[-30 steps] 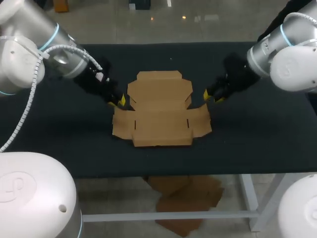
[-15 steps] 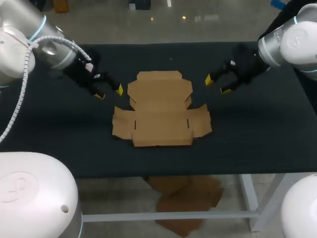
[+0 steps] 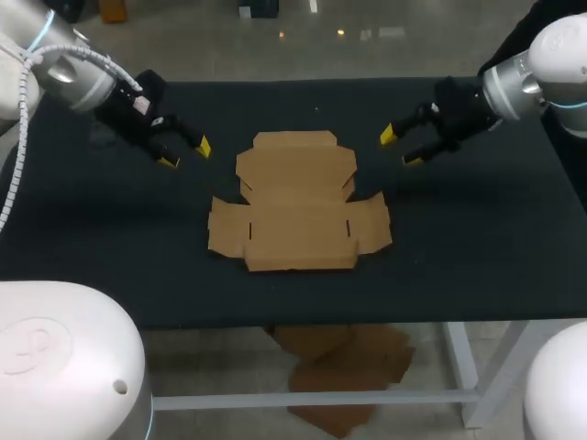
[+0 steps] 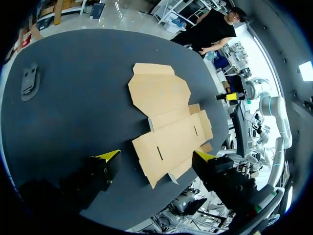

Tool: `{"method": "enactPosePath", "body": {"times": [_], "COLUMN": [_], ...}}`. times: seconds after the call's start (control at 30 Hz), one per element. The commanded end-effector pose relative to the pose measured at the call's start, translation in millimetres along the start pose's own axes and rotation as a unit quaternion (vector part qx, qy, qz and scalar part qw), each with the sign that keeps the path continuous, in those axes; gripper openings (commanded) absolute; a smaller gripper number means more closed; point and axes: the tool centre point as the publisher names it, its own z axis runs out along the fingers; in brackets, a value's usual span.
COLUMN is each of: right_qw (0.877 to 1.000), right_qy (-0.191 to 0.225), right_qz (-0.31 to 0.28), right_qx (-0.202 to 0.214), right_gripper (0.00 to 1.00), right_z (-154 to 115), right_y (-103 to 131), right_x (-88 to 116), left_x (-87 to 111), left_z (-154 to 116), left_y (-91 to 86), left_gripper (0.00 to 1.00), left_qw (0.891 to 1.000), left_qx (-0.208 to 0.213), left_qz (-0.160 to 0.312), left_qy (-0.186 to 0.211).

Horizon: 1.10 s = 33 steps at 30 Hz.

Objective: Assemble the packaging by folding the flat box into shape, placing the metal phone stand inside, and closing the box properly

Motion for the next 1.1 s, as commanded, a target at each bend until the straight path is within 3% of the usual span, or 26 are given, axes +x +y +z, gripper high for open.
{"method": "enactPosePath", "body": {"times": [0.03, 0.3, 0.4, 0.67, 0.97, 1.03, 1.1], "right_qw": [0.993, 0.993, 0.994, 0.995, 0.996, 0.995, 0.996], "right_qy": [0.101, 0.103, 0.102, 0.102, 0.077, 0.083, 0.078], "right_qz": [-0.001, 0.002, 0.013, 0.018, 0.032, 0.038, 0.04], "right_qx": [0.065, 0.06, 0.04, 0.006, 0.018, 0.025, 0.029], "right_gripper": [1.0, 1.0, 1.0, 1.0, 1.0, 0.93, 0.93], "right_z": [-1, 2, 14, 46, 63, 67, 71], "right_y": [5, 7, 15, 31, 43, 45, 48], "right_x": [-4, -6, -11, -28, -34, -36, -37], "left_x": [-0.9, -0.9, -2.3, -7.1, -11.2, -11.4, -11.7], "left_z": [1, 6, 10, 9, 8, 8, 8], "left_y": [-3.9, -6.6, -15.4, -33.7, -43.9, -45.3, -46.6], "left_gripper": [1.0, 1.0, 1.0, 1.0, 1.0, 1.0, 1.0], "left_qw": [1.0, 1.0, 0.999, 0.997, 0.997, 0.997, 0.997], "left_qx": [-0.006, -0.005, -0.006, 0.013, 0.009, 0.008, 0.007], "left_qz": [0.0, -0.001, 0.001, 0.004, 0.004, 0.005, 0.006], "left_qy": [0.0, 0.0, 0.035, 0.074, 0.079, 0.079, 0.079]}}
